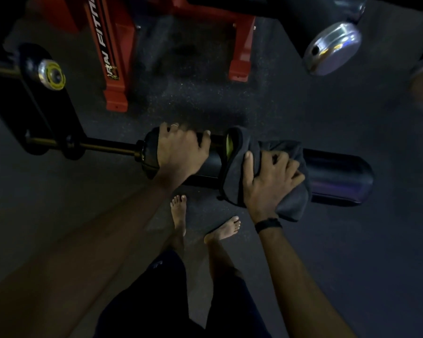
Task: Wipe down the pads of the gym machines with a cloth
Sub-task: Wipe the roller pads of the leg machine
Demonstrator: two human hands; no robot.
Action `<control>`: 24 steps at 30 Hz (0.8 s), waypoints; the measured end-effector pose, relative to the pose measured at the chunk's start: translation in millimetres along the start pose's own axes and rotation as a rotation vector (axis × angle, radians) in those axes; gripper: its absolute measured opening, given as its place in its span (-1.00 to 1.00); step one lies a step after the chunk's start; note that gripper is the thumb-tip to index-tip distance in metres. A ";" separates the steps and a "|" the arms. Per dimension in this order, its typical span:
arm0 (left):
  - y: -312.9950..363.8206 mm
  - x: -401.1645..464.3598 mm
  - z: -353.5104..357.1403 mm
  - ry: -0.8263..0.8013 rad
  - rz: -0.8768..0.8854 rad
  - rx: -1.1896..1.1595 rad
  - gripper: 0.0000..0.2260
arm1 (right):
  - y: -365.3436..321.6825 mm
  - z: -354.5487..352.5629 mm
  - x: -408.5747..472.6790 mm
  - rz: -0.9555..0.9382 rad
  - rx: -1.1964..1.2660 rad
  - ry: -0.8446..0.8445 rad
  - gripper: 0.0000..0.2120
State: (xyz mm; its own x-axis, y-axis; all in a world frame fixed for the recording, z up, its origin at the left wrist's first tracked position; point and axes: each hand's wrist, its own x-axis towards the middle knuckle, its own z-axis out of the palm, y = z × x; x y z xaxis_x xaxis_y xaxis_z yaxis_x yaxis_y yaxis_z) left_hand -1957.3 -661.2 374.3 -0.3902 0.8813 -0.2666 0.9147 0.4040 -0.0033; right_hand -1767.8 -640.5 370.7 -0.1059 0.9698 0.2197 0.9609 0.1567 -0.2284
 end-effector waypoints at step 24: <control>-1.7 -3.0 12.8 0.162 -0.001 -0.084 -0.53 | -20.0 1.6 22.0 -0.009 -0.080 -0.162 -0.55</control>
State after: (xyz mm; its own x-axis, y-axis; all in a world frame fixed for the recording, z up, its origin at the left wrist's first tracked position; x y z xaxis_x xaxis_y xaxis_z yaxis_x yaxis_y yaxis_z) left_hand -1956.3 -667.6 362.7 -0.4091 0.9061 -0.1077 0.9051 0.4179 0.0787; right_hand -1789.8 -622.0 378.6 -0.1487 0.9868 0.0643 0.9763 0.1568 -0.1493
